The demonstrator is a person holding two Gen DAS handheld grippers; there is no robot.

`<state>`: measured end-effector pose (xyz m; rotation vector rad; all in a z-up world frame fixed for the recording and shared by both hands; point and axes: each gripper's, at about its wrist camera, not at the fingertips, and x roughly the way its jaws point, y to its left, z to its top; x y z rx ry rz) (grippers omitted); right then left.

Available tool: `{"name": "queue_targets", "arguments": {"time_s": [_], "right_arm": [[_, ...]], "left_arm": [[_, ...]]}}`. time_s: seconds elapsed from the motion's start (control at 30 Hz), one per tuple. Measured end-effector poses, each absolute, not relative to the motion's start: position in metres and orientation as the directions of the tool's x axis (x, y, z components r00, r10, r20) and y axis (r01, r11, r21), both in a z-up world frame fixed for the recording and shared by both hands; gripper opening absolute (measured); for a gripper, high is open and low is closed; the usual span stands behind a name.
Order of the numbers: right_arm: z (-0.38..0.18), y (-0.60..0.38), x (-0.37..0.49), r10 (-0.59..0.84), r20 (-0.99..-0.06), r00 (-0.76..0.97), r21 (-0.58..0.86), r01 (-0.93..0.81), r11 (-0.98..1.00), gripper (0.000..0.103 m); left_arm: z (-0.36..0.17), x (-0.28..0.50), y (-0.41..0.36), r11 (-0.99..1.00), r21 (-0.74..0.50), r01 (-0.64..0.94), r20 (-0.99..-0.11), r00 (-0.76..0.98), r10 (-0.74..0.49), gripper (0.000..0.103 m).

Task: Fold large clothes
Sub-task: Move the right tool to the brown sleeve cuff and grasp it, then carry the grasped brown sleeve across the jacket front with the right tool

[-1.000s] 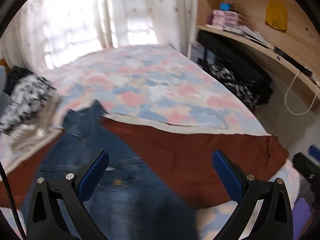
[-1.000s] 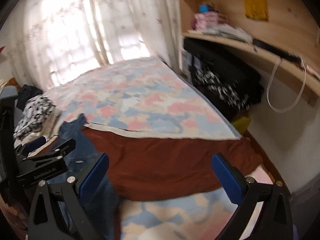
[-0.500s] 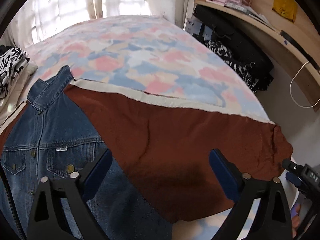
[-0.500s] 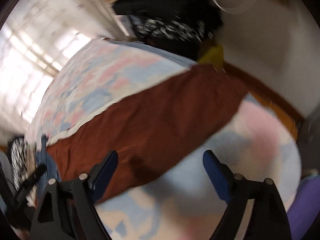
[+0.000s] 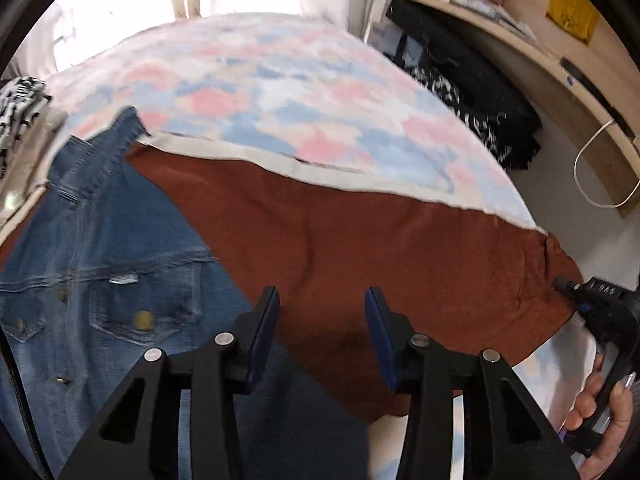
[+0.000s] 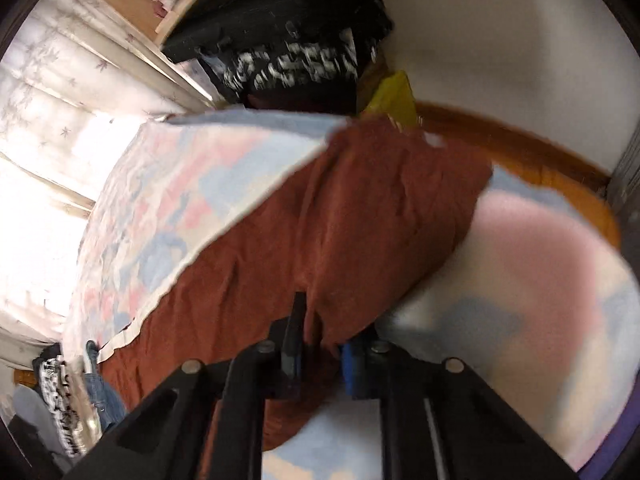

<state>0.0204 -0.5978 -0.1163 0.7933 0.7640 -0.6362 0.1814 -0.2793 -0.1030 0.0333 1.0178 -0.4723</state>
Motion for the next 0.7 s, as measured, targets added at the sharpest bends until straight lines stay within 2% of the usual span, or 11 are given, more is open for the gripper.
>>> {"name": "queue_targets", "arguments": {"time_s": [0.13,0.3,0.4,0.47,0.53,0.67,0.7], "right_arm": [[-0.042,-0.536,0.040,-0.289,-0.670,0.684,0.316,0.615,0.722,0.011],[0.012,-0.437,0.078,-0.180,-0.592,0.786,0.240,0.385,0.891,0.011],[0.006,-0.370,0.113,-0.067,-0.619,0.782,0.184,0.228,0.956,0.013],[-0.014,-0.336,0.132,-0.022,-0.663,0.749,0.152,0.164,0.975,0.014],[-0.046,-0.306,0.146,0.071,-0.727,0.683,0.185,0.096,0.978,0.016],[-0.116,-0.267,0.160,0.170,-0.845,0.508,0.219,0.038,0.975,0.047],[-0.128,-0.258,0.159,0.167,-0.865,0.473,0.207,0.034,0.978,0.047]], "left_arm": [[-0.086,0.183,-0.238,0.912,-0.214,0.350,-0.829,0.428,-0.359,0.043],[-0.068,0.178,-0.168,0.939,-0.230,0.256,-0.796,0.506,-0.333,0.043],[-0.065,0.176,-0.128,0.953,-0.226,0.203,-0.778,0.550,-0.302,0.044],[-0.067,0.175,-0.099,0.964,-0.209,0.164,-0.772,0.577,-0.265,0.048],[-0.073,0.175,-0.074,0.972,-0.197,0.132,-0.771,0.591,-0.237,0.051],[-0.094,0.179,-0.043,0.969,-0.225,0.098,-0.790,0.564,-0.240,0.052],[-0.100,0.180,-0.036,0.967,-0.240,0.092,-0.796,0.552,-0.250,0.052]]}}
